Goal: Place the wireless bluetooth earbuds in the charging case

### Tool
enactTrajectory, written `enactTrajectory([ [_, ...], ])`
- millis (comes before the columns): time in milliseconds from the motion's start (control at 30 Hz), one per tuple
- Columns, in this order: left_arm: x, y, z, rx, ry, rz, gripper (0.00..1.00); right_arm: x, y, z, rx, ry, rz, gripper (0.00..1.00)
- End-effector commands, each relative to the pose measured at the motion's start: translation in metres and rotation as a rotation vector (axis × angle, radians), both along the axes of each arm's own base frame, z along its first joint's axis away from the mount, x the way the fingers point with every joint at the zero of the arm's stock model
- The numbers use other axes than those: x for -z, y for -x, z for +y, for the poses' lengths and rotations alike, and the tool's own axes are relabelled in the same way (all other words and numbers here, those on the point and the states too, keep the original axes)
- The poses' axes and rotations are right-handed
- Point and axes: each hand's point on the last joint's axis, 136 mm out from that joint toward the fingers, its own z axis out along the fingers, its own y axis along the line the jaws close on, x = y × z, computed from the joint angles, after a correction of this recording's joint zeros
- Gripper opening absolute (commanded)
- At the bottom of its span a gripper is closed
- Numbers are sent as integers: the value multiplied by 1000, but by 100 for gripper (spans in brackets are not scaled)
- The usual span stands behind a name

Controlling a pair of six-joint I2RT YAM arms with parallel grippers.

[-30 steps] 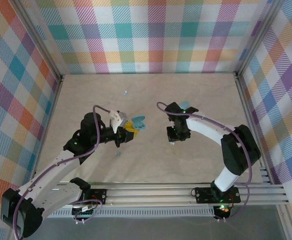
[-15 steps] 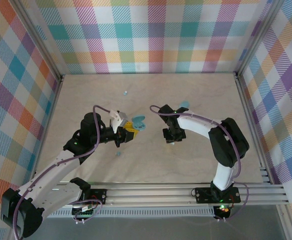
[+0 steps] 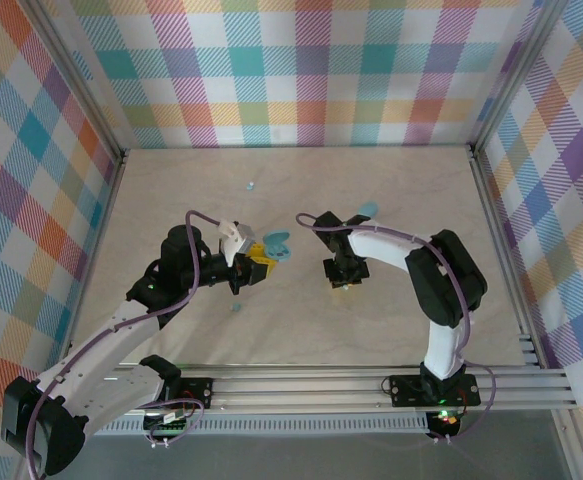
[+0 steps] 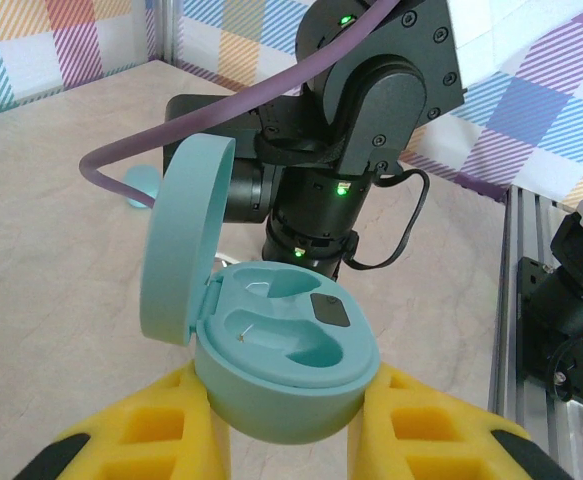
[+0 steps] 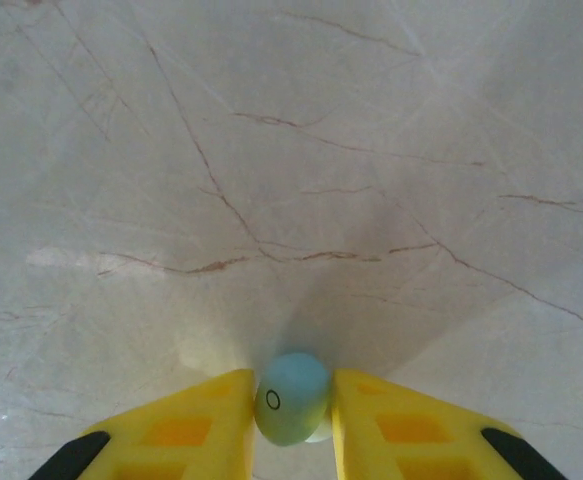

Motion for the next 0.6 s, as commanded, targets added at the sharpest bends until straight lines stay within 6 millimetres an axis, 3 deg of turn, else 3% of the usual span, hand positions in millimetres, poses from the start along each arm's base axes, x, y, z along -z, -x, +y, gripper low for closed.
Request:
enactTrajectory([
  [0, -3, 2, 2, -2, 0, -27, 13, 2, 3, 3, -16, 8, 19, 27],
  [300, -1, 1, 2, -4, -2, -25, 13, 2, 6, 1, -19, 3, 17, 19],
  [567, -4, 1, 0, 5, 6, -32, 13, -34, 7, 12, -11, -140, -44, 18],
])
